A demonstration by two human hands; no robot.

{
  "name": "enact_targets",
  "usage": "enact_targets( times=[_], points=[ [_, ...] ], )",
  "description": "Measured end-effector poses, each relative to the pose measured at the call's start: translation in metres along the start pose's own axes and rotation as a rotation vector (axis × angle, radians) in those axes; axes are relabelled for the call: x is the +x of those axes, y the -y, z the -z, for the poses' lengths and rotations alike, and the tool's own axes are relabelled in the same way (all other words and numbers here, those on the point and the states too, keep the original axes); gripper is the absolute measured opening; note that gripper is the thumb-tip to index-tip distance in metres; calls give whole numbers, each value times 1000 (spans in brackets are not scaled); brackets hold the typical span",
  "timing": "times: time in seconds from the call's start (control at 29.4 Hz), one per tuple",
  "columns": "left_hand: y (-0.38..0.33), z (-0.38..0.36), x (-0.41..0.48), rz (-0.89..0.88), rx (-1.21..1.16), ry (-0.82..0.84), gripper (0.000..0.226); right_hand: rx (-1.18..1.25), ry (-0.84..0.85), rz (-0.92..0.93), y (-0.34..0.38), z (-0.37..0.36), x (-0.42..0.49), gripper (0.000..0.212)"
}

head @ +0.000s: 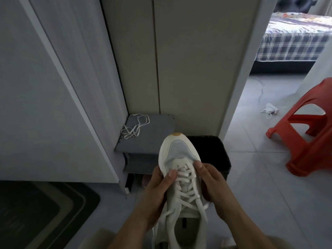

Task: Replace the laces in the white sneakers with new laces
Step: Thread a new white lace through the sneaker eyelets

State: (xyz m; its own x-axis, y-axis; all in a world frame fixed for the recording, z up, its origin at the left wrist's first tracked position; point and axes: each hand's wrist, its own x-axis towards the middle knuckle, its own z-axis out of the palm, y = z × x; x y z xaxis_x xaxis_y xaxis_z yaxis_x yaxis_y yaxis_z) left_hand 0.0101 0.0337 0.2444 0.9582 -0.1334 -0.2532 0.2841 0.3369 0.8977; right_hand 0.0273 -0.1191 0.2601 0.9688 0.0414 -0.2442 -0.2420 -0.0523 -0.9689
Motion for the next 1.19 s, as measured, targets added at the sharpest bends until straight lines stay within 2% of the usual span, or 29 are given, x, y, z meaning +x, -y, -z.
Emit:
enact_targets(
  times=[0.17, 0.27, 0.31, 0.44, 0.61, 0.85, 0.88, 1.02, 1.12, 1.19],
  points=[
    [0, -1, 1, 14, -41, 23, 53, 50, -11, -14, -2, 0, 4, 65],
    [-3, -1, 1, -14, -95, 45, 83, 49, -25, 16, -4, -1, 3, 59],
    [-5, 0, 1, -25, -87, 67, 86, 53, -35, 23, -5, -2, 3, 55],
    [-8, 1, 1, -35, -63, 35, 67, 50, -53, 52, -5, -3, 3, 46],
    [-8, 1, -5, -34, -66, 43, 63, 41, -47, 66, -5, -3, 1, 44],
    [-11, -3, -16, -24, -85, 55, 58, 72, -74, 14, -5, 0, -1, 59],
    [-10, -2, -18, -10, -53, 76, 63, 66, -77, 16, -5, 0, -1, 59],
    [0, 5, -21, 2, 128, 267, 106, 59, -82, 22, -7, 0, 0, 57],
    [12, 11, -22, -71, 293, 366, 120, 74, -90, 12, -4, -1, 2, 57],
    [18, 12, -23, -92, 387, 328, 121, 92, -98, -12, -3, -2, 4, 58]
  ],
)
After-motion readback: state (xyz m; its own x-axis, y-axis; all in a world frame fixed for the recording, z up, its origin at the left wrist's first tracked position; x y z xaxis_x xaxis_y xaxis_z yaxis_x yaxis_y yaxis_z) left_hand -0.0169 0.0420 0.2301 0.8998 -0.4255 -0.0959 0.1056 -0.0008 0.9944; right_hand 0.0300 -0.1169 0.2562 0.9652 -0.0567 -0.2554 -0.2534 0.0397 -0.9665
